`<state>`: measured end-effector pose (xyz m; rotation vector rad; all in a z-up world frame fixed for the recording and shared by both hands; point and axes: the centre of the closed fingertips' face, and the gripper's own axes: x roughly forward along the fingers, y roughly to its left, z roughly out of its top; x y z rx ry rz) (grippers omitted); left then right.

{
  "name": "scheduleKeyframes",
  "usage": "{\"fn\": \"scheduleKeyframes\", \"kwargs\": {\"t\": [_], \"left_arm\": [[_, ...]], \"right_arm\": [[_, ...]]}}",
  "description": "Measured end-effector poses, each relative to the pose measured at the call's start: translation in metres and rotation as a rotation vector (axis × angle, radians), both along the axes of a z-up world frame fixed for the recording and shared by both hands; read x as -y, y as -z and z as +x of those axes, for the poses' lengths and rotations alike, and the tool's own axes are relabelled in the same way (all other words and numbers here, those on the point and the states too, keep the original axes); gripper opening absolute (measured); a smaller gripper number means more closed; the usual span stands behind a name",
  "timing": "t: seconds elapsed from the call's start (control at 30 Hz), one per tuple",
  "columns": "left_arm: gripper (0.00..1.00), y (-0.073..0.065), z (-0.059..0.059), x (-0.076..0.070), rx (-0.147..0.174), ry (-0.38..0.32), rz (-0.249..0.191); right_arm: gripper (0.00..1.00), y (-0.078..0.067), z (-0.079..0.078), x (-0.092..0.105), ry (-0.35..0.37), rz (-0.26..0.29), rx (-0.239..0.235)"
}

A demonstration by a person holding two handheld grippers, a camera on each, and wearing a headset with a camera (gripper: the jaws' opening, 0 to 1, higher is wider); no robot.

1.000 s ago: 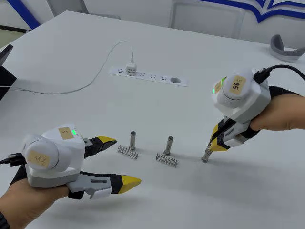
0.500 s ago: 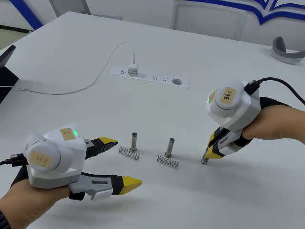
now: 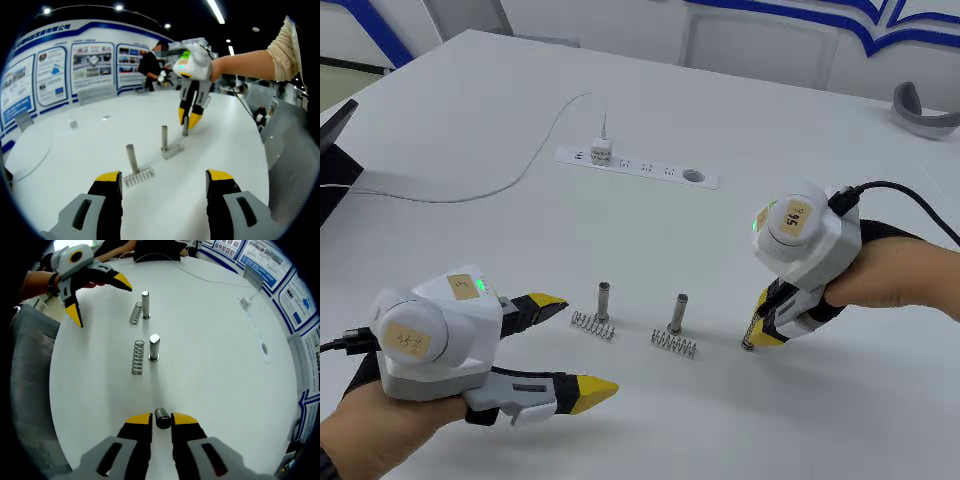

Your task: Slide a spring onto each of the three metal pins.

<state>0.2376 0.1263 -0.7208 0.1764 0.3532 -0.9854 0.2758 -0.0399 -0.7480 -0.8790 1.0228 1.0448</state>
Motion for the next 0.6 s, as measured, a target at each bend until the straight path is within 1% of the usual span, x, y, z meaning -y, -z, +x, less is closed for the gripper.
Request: {"fn": "scheduleKeyframes", "kwargs": {"t": [0.13,0.27,0.33,0.47,0.6], "left_arm": [[0.69,0.0,0.0,0.0,0.001,0.0,0.0],[0.69,0.0,0.0,0.0,0.002,-0.001,0.0],[0.69,0.0,0.0,0.0,0.002,-0.001,0.001],[0.69,0.0,0.0,0.001,0.002,0.0,-0.002],[0.69,0.0,0.0,0.002,0.004,0.001,-0.004]], "right_arm": [[0.18,-0.002,0.001,0.0,-0.001,0.004,0.01],[0.21,-0.009,0.002,-0.002,-0.006,0.013,0.029],[0.22,-0.013,0.003,-0.004,-0.003,0.024,0.042],[0.22,-0.021,0.001,-0.012,-0.014,0.036,0.057],[0.22,-0.024,-0.001,-0.022,-0.029,0.059,0.055]]}}
